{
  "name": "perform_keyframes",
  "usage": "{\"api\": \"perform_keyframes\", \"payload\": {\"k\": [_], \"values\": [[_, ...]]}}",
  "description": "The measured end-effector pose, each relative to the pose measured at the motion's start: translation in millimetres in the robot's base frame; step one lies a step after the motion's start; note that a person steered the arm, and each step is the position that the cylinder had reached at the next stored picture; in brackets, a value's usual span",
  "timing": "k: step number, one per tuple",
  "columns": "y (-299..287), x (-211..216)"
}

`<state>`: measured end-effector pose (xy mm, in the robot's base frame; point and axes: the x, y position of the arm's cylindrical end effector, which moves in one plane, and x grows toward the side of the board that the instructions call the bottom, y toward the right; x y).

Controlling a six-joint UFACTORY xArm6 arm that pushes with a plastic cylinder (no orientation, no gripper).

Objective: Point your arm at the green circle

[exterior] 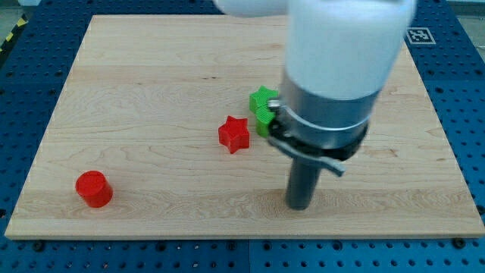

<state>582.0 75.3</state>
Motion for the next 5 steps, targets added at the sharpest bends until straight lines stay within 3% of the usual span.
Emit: {"api": "perform_keyframes", "payload": {"k": [2,4,5], "values": [[19.8,-60.6],[-10.9,-106.8],[-40.9,-106.8]]}}
